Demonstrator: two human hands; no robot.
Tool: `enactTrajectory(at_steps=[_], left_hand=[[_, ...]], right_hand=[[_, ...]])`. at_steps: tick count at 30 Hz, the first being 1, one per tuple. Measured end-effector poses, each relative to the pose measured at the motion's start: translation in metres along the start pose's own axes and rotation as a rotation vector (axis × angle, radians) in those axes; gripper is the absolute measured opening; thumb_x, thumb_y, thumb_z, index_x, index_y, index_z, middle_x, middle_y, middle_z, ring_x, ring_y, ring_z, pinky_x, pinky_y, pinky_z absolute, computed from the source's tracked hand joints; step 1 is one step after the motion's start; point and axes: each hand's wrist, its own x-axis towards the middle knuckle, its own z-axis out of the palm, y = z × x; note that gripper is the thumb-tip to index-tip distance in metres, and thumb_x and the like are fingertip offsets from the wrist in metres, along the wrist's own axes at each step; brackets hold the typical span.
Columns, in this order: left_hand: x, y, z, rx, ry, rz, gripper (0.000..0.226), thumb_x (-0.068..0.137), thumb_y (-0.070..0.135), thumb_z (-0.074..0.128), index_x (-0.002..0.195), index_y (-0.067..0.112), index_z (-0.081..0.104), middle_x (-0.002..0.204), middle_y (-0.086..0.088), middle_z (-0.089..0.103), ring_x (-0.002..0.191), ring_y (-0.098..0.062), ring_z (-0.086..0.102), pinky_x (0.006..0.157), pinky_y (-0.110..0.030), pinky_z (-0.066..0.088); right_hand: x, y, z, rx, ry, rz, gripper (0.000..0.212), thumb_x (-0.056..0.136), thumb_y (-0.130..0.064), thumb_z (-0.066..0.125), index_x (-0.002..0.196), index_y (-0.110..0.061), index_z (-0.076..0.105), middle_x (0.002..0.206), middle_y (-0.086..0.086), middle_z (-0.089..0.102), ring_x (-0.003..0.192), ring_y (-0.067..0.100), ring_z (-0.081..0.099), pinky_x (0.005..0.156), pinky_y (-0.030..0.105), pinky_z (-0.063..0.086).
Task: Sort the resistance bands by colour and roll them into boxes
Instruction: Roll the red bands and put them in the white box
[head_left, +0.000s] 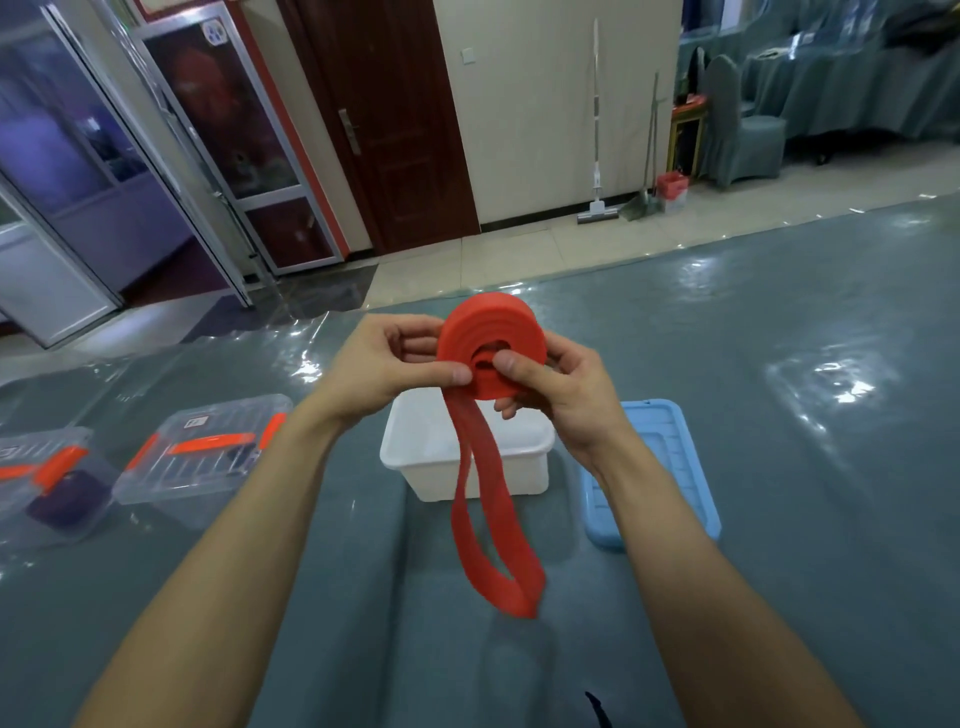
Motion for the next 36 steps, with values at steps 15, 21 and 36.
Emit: enactTrajectory(at_steps=[15, 21, 36], left_hand=[[0.012, 0.036, 0.0, 1.094, -0.362, -0.075, 0.052, 0.048, 0.069, 0.089, 0.086, 0.033, 0.082, 0.072, 0.021, 0.077, 0.068, 0.0, 0.073, 0.07, -0.039, 0.065], [-0.004, 0.002, -0.018, 0.546, -0.198, -0.114, 0.058, 0.051, 0.057, 0.105, 0.098, 0.031, 0.084, 0.091, 0.004, 0.084, 0.088, -0.016, 0.082, 0.087, -0.038, 0.068], [-0.012, -0.019, -0.014, 0.071, 0.004, -0.116, 0.066, 0.051, 0.042, 0.109, 0.109, 0.021, 0.086, 0.107, -0.015, 0.084, 0.1, -0.029, 0.083, 0.086, -0.03, 0.065]], right_hand=[[-0.013, -0.001, 0.008, -0.761, -0.266, 0.201, 0.043, 0.077, -0.029, 0.098, 0.109, -0.026, 0.069, 0.074, -0.013, 0.077, 0.054, 0.022, 0.074, 0.051, 0.024, 0.055], [-0.013, 0.004, -0.002, -0.564, -0.187, 0.14, 0.043, 0.08, -0.024, 0.096, 0.118, -0.02, 0.076, 0.061, 0.011, 0.074, 0.052, 0.027, 0.071, 0.054, 0.031, 0.058], [-0.008, 0.033, -0.016, 0.068, -0.127, 0.123, 0.036, 0.087, -0.017, 0.081, 0.121, -0.004, 0.072, 0.103, 0.011, 0.075, 0.066, 0.031, 0.075, 0.067, 0.036, 0.064]])
